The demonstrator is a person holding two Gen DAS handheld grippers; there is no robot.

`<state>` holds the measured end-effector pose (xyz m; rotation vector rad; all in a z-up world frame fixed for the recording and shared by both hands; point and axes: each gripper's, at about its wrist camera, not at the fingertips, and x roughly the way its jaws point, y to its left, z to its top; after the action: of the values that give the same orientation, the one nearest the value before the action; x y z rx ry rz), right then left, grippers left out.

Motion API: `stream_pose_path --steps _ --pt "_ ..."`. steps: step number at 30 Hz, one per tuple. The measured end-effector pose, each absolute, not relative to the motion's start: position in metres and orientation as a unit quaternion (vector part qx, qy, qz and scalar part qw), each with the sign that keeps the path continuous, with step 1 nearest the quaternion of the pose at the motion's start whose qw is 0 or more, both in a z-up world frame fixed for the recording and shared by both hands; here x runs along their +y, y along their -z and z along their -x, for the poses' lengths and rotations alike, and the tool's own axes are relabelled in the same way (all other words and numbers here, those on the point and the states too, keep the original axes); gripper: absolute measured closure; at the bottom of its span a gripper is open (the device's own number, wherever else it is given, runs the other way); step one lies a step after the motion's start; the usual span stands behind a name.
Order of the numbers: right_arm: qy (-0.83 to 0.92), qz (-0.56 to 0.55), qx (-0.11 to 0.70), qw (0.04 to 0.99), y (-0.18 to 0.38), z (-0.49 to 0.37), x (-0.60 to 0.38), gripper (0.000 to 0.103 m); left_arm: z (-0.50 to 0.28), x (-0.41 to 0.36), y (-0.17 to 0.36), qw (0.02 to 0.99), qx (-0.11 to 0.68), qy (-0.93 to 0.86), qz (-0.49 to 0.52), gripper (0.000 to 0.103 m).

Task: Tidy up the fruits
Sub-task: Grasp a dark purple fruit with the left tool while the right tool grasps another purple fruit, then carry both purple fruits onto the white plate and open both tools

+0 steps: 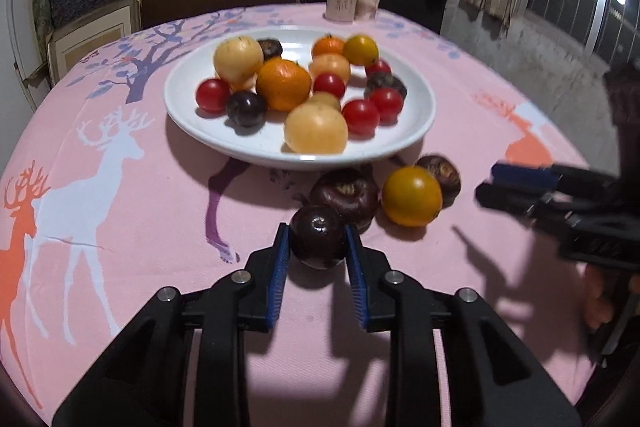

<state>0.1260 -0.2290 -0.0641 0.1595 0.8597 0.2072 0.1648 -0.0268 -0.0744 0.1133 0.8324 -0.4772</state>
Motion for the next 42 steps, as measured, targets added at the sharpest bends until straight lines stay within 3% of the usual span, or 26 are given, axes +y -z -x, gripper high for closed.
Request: stream_pose_path --steps 20,24,26,42 --pt "-0.082 0.023 0.444 0.892 0.08 -0.164 -0.196 0.052 -0.169 -0.014 0.07 0.892 0.392 0.224 -0.019 0.076" --pt "-0.082 0.024 0.443 0.893 0.08 -0.166 -0.194 0.052 -0.171 -0.013 0.07 0.892 0.393 0.223 -0.016 0.076" --pt "-0.086 0.025 0.44 0.893 0.081 -0.165 -0.194 0.063 -0.171 -0.013 0.071 0.892 0.394 0.222 -0.017 0.076" --pt "-0.08 -0.025 0.413 0.907 0.06 -0.127 -0.214 0.063 -0.167 -0.01 0.069 0.899 0.387 0.206 -0.018 0.076"
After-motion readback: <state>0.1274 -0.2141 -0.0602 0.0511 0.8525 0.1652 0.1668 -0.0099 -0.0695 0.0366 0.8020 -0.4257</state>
